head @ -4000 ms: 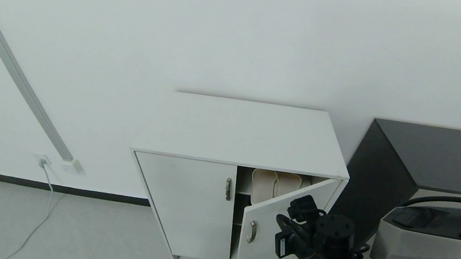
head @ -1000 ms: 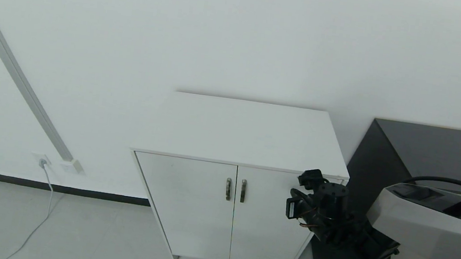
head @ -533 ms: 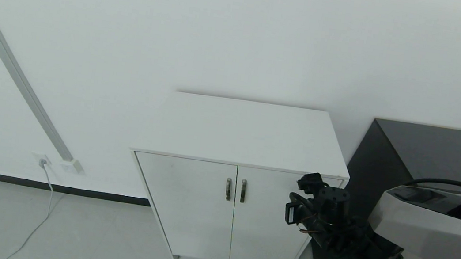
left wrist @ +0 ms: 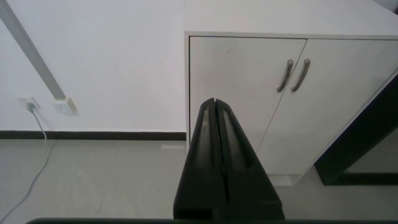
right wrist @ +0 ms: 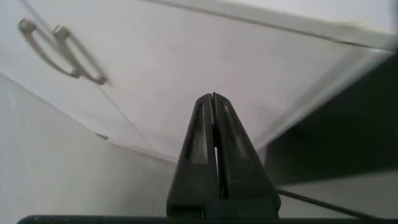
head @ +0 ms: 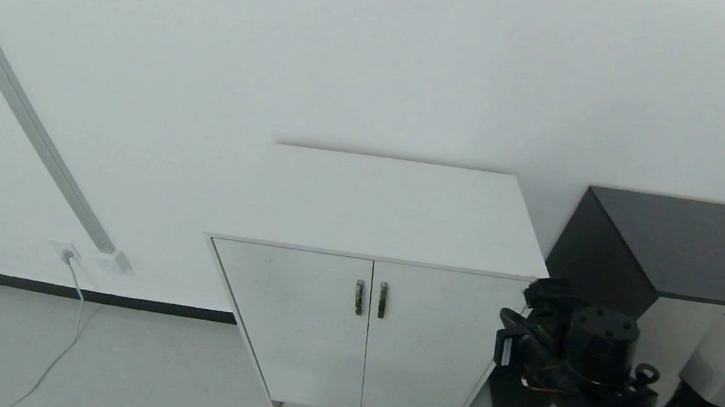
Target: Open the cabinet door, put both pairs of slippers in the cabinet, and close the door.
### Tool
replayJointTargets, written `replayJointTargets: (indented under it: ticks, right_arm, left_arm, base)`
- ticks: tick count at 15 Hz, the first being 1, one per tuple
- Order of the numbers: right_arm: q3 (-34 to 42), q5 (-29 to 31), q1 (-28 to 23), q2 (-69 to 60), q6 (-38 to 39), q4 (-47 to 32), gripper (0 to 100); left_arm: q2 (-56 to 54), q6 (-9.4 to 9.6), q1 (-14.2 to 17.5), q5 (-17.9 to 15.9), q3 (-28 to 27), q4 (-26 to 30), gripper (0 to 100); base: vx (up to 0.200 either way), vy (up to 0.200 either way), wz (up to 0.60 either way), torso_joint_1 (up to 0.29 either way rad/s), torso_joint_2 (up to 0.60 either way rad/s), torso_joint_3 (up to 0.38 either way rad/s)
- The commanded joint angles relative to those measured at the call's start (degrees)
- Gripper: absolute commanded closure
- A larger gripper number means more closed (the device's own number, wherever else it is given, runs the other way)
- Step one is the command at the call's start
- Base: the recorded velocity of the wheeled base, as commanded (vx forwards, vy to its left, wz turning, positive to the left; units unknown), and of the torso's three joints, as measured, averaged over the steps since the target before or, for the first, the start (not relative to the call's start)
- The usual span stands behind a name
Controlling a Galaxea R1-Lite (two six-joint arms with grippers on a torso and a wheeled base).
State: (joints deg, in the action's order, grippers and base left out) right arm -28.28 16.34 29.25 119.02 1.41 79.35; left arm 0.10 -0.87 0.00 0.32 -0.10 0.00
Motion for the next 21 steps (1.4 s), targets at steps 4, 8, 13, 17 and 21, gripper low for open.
replayJointTargets:
  ticks: [4,8,13,17,21]
  right_arm:
    - [17.5,1.9,-12.3,-20.5,-0.3,1.2,100]
    - [27.0,1.9,-22.0,-30.2,-4.0,1.1,100]
    - [28.3,-1.0,-30.7,-47.9,-5.7,-14.7,100]
    - [28.3,-6.8,-30.7,-63.7,-5.7,-34.3,100]
    - [28.3,-9.9,-30.7,-75.4,-5.4,-52.2,100]
  left_arm:
    - [0.0,-0.01,0.0,0.0,0.0,0.0,100]
    - [0.0,-0.01,0.0,0.0,0.0,0.0,100]
    - [0.0,-0.1,0.0,0.0,0.0,0.0,100]
    - [0.0,-0.1,0.0,0.0,0.0,0.0,100]
    - [0.0,-0.1,0.0,0.0,0.0,0.0,100]
  base:
    - [0.0,0.0,0.0,0.0,0.0,0.0]
    - [0.0,0.0,0.0,0.0,0.0,0.0]
    - [0.0,0.0,0.0,0.0,0.0,0.0]
    - [0.0,0.0,0.0,0.0,0.0,0.0]
    - [0.0,0.0,0.0,0.0,0.0,0.0]
